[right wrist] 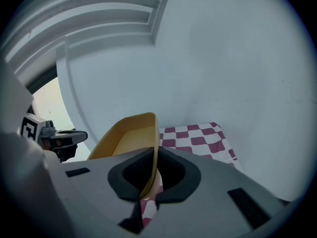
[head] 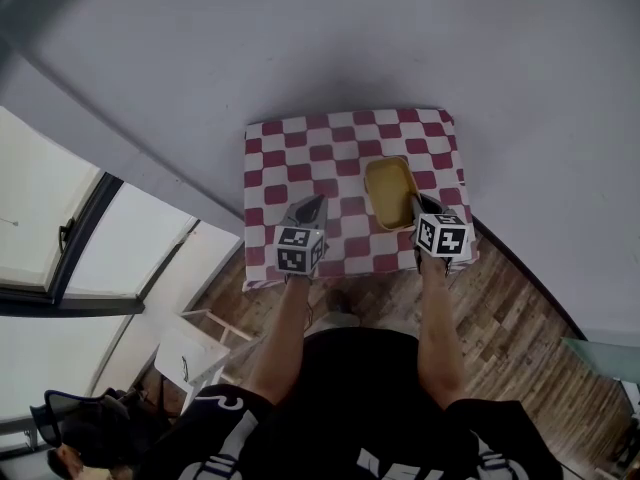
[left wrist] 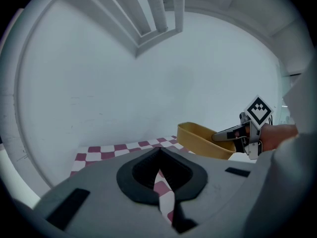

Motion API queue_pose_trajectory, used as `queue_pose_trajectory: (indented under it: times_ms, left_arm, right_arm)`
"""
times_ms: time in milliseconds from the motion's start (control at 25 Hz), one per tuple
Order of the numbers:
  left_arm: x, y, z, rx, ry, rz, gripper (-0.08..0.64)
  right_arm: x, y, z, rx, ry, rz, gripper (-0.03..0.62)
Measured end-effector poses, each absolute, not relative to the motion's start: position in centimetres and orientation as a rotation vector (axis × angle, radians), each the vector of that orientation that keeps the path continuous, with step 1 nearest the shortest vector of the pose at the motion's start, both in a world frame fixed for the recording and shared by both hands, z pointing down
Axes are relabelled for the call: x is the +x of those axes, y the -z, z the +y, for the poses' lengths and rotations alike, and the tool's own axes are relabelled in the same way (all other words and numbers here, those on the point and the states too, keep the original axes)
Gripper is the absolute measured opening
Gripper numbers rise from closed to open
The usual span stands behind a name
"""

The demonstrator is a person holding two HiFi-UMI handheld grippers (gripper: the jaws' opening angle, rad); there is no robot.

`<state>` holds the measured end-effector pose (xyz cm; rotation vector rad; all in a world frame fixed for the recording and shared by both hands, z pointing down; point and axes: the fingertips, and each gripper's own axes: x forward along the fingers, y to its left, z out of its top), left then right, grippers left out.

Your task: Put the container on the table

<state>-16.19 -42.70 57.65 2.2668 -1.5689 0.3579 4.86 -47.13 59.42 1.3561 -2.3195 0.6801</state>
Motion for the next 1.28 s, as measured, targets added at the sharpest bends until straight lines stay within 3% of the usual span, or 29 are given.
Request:
queue_pose_trajectory:
  times_ms: [1280]
  left_arm:
    - [-19.4, -60.8, -44.0, 2.238, -0.297, -1.562, 0.025]
  right_arm:
    - [1.2, -62.9, -50.8, 1.278, -0.669, -2.31, 0.031]
